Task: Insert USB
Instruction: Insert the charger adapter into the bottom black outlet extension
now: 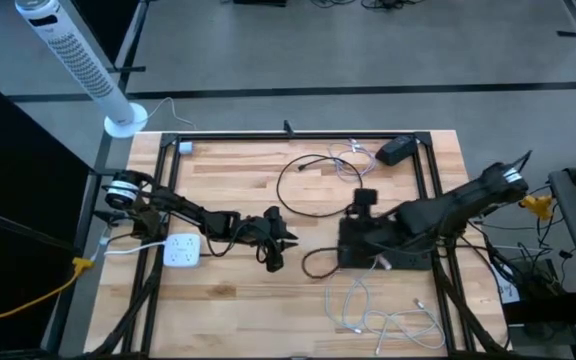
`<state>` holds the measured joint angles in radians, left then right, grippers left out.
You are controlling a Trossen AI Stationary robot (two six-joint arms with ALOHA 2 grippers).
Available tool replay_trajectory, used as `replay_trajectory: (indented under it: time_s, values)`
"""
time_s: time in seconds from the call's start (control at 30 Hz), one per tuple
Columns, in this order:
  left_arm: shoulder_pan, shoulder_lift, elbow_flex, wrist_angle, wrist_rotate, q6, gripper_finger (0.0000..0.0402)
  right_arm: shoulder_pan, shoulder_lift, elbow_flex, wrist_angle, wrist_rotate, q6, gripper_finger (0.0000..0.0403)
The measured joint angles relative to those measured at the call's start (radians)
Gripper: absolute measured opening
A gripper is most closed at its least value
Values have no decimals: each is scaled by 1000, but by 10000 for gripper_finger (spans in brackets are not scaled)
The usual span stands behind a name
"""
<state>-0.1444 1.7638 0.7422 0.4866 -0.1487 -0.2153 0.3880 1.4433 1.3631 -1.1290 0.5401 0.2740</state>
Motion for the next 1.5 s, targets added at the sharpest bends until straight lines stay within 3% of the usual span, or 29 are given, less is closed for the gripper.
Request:
replay_trajectory:
  time_s: [0.23,0.37,0.6,0.73,0.87,1.03,1.3,1.4,1.5]
  values:
    - [0,0,0,-26,-2,0,65,124,-148,-131,-40,-44,289,193]
    - [0,0,0,-33,-38,-3,66,250,-184,-222,-19,29,459,188]
    - [0,0,0,-44,-129,-4,66,458,-161,-386,221,444,597,179]
    - [-4,0,-10,-45,-203,-12,64,496,-113,-493,533,768,542,174]
    - [-18,0,-49,-47,-272,-75,64,441,-63,-524,769,866,362,174]
    - [-62,0,-117,-49,-349,-153,64,325,-35,-525,908,618,106,168]
    - [-87,-51,-133,-68,-391,-158,63,173,-15,-524,1160,393,-374,145]
    - [-75,-128,-72,-218,-419,-95,63,116,-15,-524,1178,255,-458,136]
    - [-22,-223,57,-534,-511,-45,63,43,-15,-525,1178,79,-483,128]
